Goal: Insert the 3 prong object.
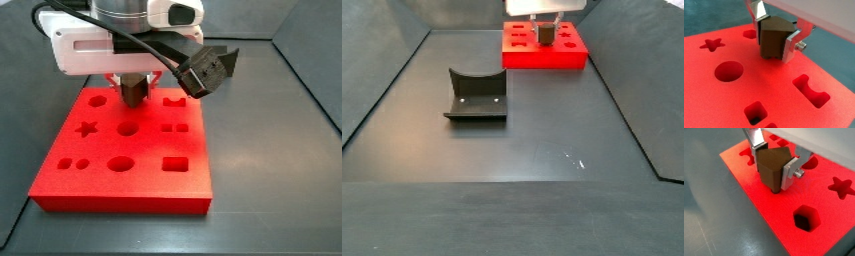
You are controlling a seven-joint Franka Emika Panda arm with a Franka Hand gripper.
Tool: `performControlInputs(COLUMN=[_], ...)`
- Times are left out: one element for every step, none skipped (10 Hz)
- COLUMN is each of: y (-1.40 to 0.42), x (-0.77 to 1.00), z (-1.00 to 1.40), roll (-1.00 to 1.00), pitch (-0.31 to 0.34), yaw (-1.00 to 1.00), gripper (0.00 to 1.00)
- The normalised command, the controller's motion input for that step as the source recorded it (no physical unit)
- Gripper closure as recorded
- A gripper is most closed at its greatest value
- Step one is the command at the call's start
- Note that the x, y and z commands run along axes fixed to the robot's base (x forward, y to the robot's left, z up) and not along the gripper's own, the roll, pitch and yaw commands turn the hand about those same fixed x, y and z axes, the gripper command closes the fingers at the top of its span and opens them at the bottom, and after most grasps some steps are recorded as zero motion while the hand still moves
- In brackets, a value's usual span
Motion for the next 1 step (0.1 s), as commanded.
performControlInputs(y=[-0.03], x=[0.00], z=[-0.04], roll=[0.05], pitch=[0.004], yaw=[0.00], gripper=[1.00])
